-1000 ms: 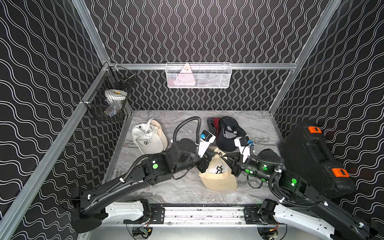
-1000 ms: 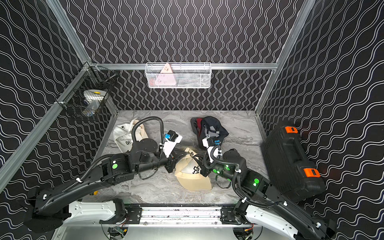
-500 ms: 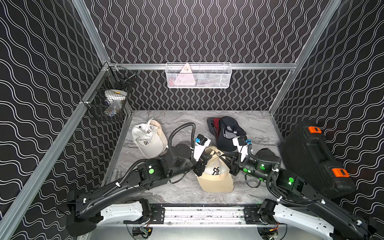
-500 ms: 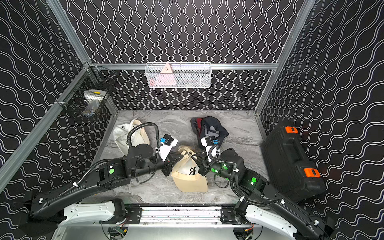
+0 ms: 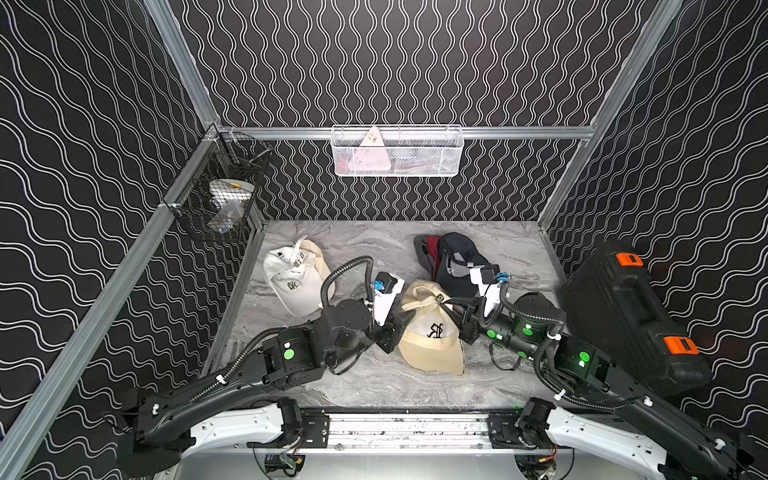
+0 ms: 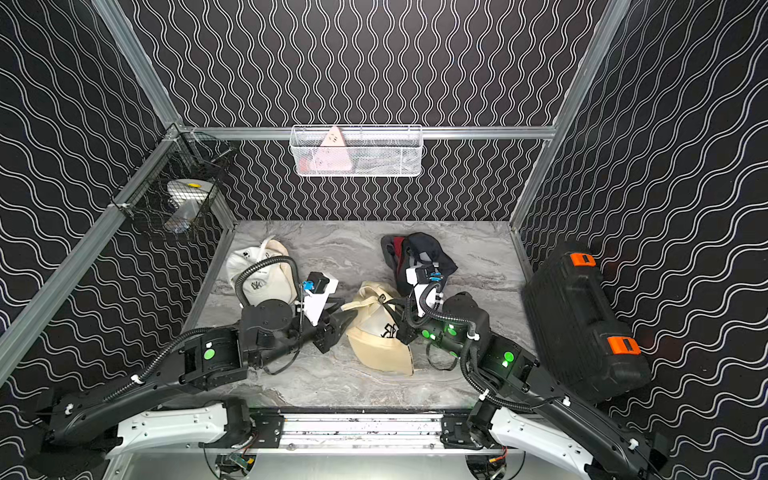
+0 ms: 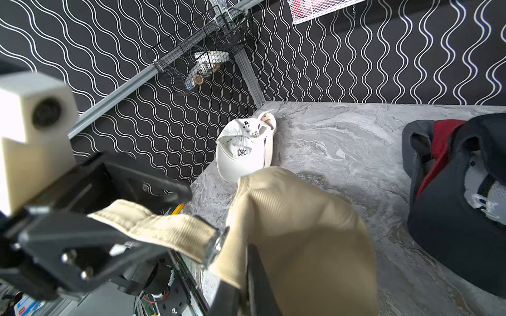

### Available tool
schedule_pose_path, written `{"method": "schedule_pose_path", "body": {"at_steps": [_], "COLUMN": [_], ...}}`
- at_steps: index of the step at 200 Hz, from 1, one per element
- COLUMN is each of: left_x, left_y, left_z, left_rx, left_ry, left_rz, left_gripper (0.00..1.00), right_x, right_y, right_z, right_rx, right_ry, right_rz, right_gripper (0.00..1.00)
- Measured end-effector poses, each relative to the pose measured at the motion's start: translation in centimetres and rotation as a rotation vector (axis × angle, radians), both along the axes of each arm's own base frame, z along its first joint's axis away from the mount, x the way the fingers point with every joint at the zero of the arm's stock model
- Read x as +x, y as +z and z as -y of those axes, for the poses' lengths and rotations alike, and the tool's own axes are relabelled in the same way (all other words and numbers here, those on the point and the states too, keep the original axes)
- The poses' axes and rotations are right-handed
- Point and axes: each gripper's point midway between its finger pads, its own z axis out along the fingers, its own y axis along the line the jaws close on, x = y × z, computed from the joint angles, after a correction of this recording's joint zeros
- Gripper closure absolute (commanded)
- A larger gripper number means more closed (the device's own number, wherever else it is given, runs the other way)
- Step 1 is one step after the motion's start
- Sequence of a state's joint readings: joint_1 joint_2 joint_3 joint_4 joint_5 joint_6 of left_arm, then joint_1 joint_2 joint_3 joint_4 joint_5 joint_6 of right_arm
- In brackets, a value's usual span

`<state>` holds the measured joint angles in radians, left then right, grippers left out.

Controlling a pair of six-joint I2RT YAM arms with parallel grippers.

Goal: Open the adjustable buckle of the baseball cap
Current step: Open the adjustable buckle on the baseball cap, then pull the adjustable strap on the baseball cap.

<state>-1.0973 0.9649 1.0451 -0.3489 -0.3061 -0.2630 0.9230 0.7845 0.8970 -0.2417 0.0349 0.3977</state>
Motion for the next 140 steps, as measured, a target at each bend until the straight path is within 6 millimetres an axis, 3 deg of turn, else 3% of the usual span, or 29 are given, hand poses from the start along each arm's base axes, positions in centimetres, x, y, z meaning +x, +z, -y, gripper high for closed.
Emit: {"method": "schedule_pose_path", "body": {"at_steps": [74, 123, 140], "left_x": [0.2, 1.0, 1.2], "left_y": [-0.7, -0.7, -0.8], "left_z": [2.4, 3.0, 3.4], "left_rx": [0.047, 0.054, 0.060], "left_ry": [-0.037, -0.022, -0.025], "left_rz": [0.037, 0.074, 0.087], "left_gripper": [0.34, 0.37, 0.43], "right_x": [-0.2, -0.5, -0.7], "right_y": [-0.5, -0.3, -0.6], "right_z": [-0.8, -1.3, -1.4], "right_rx": [0.006, 0.036, 0.043], "right_ry": [0.029, 0.060, 0.066], "right_rz": [-0.040, -0.046, -0.057], "right_gripper": [1.00, 1.00, 1.00]}}
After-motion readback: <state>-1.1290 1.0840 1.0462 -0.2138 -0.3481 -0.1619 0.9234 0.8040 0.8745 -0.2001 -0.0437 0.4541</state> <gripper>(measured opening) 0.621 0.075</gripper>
